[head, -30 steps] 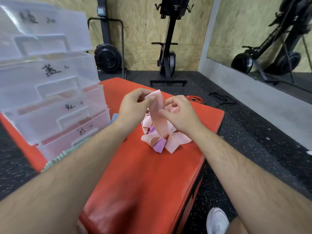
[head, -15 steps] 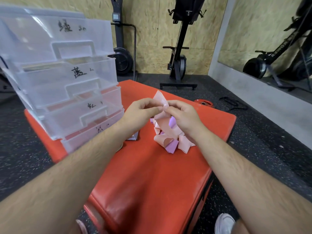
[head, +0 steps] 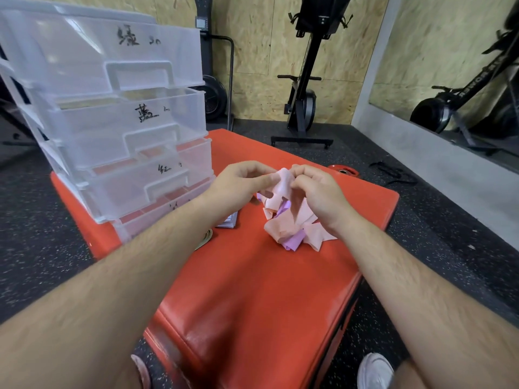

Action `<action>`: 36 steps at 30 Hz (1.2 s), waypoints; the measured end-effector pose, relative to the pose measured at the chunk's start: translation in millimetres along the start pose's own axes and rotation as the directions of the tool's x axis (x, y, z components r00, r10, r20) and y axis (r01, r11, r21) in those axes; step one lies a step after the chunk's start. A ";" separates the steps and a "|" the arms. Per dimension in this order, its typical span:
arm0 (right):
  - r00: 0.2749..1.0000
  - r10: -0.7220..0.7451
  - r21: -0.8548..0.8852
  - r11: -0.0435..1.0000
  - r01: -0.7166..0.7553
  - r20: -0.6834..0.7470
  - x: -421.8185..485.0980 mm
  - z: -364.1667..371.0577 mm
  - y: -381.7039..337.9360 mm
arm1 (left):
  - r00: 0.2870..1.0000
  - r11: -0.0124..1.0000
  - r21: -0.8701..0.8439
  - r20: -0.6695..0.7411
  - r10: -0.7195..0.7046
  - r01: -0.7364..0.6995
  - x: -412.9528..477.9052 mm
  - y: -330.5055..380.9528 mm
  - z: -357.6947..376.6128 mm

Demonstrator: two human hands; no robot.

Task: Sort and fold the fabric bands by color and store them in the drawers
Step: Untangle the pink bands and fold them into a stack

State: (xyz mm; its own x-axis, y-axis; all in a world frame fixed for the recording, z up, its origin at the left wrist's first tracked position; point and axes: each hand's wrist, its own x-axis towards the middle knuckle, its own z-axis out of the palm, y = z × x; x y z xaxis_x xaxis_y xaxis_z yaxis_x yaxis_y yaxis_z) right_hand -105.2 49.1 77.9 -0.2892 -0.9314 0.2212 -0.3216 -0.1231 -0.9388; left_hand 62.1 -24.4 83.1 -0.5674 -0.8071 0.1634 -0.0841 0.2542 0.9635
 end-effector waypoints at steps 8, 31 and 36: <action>0.987 -0.036 -0.127 0.990 0.056 0.157 -10.5 -2.5 -1.3 | 1.000 0.999 -0.034 -0.003 -0.022 0.022 -6.5 0.3 -6.5; 0.945 0.236 -0.672 0.741 -0.024 0.226 -22.3 -86.7 30.7 | 0.922 0.970 0.145 -0.363 -0.132 0.196 -62.1 -37.4 -69.6; 0.900 0.328 -0.710 0.703 -0.030 0.287 -44.0 -86.3 58.3 | 0.918 0.878 0.342 -0.326 -0.225 0.336 -81.1 -70.5 -58.6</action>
State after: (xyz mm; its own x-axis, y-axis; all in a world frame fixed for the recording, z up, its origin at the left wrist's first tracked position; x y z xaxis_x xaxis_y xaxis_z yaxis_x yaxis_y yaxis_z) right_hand -189.1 112.5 36.3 -0.1074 -0.9770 -0.1843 -0.8580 0.1848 -0.4793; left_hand 162.0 -8.1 14.3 -0.2355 -0.9719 0.0026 -0.5447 0.1342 0.8279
